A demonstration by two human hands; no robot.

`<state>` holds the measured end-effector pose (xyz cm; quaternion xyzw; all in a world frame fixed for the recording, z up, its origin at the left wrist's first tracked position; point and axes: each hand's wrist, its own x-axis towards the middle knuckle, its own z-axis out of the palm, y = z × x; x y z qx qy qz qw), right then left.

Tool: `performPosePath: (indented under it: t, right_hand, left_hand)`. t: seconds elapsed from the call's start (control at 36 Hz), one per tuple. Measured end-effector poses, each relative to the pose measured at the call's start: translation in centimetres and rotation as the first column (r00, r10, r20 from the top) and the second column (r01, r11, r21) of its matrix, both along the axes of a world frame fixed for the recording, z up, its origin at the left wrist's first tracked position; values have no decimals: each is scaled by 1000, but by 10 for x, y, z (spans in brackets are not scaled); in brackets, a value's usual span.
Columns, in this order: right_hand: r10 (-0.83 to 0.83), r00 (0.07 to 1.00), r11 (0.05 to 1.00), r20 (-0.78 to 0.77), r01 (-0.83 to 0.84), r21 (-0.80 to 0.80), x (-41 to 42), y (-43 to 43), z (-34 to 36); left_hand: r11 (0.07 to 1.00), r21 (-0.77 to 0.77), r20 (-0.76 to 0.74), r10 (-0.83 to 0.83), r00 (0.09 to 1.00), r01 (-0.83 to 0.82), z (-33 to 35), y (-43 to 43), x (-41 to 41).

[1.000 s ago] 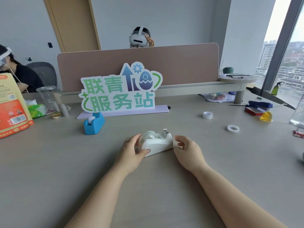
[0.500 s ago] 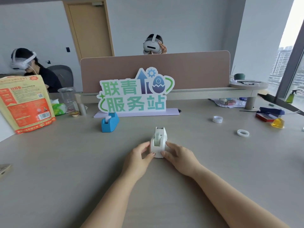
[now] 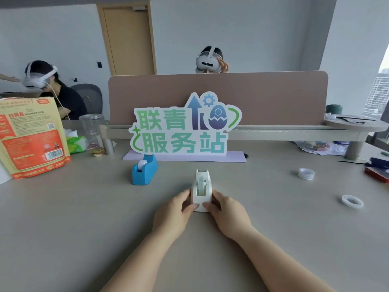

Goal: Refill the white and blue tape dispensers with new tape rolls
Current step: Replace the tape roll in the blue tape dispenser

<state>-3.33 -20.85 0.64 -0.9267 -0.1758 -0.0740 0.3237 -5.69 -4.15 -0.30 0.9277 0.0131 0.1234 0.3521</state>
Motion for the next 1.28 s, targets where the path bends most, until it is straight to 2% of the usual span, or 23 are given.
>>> performPosePath:
  t: [0.11, 0.28, 0.42, 0.5, 0.56, 0.61, 0.67, 0.72, 0.81, 0.89, 1.11, 1.28]
  right_hand:
    - [12, 1000, 1000, -17, -12, 1, 38, 33, 0]
    - [37, 998, 999, -46, -37, -1, 94, 76, 2]
    - [39, 999, 999, -29, -39, -27, 111, 86, 0]
    - [32, 999, 999, -42, -33, -32, 105, 84, 1]
    - [14, 998, 999, -59, -16, -38, 99, 83, 5]
    - [-15, 996, 999, -86, 12, -44, 91, 81, 12]
    - [-32, 994, 999, -107, 27, -44, 81, 79, 15]
    - [-26, 992, 999, -124, 21, -43, 73, 76, 14]
    - [-31, 990, 999, -135, 27, -29, 68, 72, 11]
    - [-50, 988, 998, -145, 53, 17, 70, 71, 9]
    - [-61, 988, 998, -144, 61, -4, 66, 69, 13]
    - [-46, 989, 999, -141, 44, -18, 42, 58, 14]
  left_hand:
    - [1000, -13, -20, 11, 1000, -11, 0, 34, 35]
    - [996, 56, -9, 63, 998, -63, 3, 71, 85]
    - [989, 101, 26, 105, 994, -107, 3, 76, 97]
    - [982, 98, 114, 150, 982, -161, 8, 72, 88]
    - [969, 1, 260, 237, 936, -246, 12, 72, 79]
    - [931, -82, 465, 352, 812, -357, 13, 77, 74]
    - [876, -136, 536, 458, 709, -463, 14, 86, 72]
    - [833, -155, 439, 540, 718, -532, 15, 94, 76]
    - [823, -129, 177, 568, 804, -553, 13, 98, 84]
    - [830, -103, 88, 557, 826, -549, 9, 99, 90]
    - [820, -134, 92, 569, 817, -556, 11, 93, 74]
    - [862, -100, 92, 506, 858, -498, 8, 77, 25]
